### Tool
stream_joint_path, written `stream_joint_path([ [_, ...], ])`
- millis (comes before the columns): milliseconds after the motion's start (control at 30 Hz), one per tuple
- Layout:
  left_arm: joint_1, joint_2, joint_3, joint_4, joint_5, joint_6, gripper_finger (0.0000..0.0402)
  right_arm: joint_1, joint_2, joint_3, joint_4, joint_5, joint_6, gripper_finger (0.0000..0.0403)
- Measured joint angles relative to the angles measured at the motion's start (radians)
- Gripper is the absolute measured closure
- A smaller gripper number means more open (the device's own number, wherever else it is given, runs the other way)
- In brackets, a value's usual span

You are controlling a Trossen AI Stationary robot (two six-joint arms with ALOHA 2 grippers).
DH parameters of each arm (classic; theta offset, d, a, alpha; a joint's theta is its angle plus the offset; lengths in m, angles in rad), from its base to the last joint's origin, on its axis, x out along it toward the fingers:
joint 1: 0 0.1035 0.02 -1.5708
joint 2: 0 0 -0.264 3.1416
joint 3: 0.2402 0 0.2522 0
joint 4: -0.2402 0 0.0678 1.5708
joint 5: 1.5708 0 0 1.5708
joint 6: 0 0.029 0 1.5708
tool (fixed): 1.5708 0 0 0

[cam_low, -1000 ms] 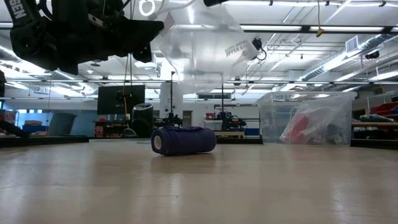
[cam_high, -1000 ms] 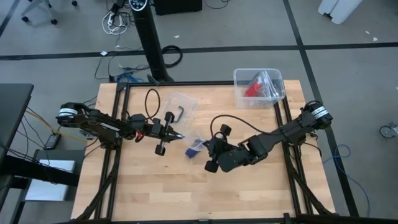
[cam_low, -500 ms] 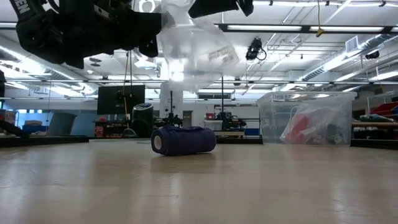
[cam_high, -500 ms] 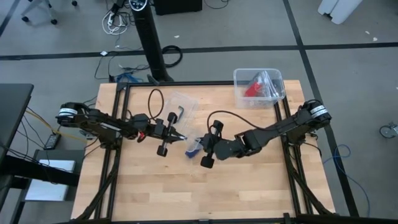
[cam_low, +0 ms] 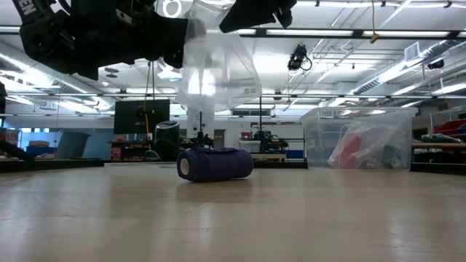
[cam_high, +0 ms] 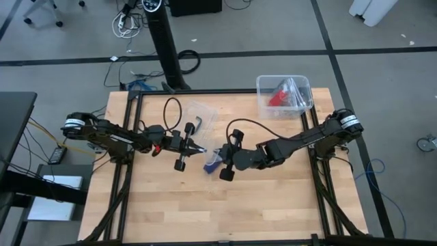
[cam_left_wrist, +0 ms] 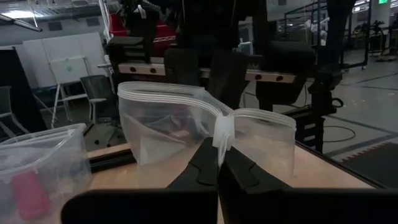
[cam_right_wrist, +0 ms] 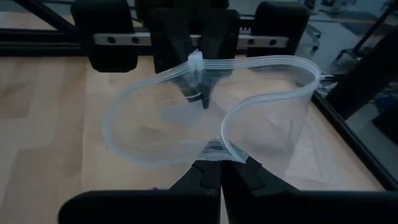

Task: Roll bandage
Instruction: Open the transparent zip bag

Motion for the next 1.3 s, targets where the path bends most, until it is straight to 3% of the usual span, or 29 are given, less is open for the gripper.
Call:
stream_joint_path([
  [700,0.000,0.000,0.000,-0.001,-0.024,0.000,0.0401,-0.067,0.000,-0.017,0.060,-0.103,-0.031,0.0403],
  [1100,0.000,0.000,0.058,-0.097,-0.019,0.007,0.0401,-0.090,0.000,-0.017,0.103,-0.194,-0.059,0.0403],
  [1300,0.000,0.000,0.054,-0.102,-0.023,0.007,0.0401,-0.056,-0.006,-0.017,0.043,-0.143,-0.043,0.0399],
])
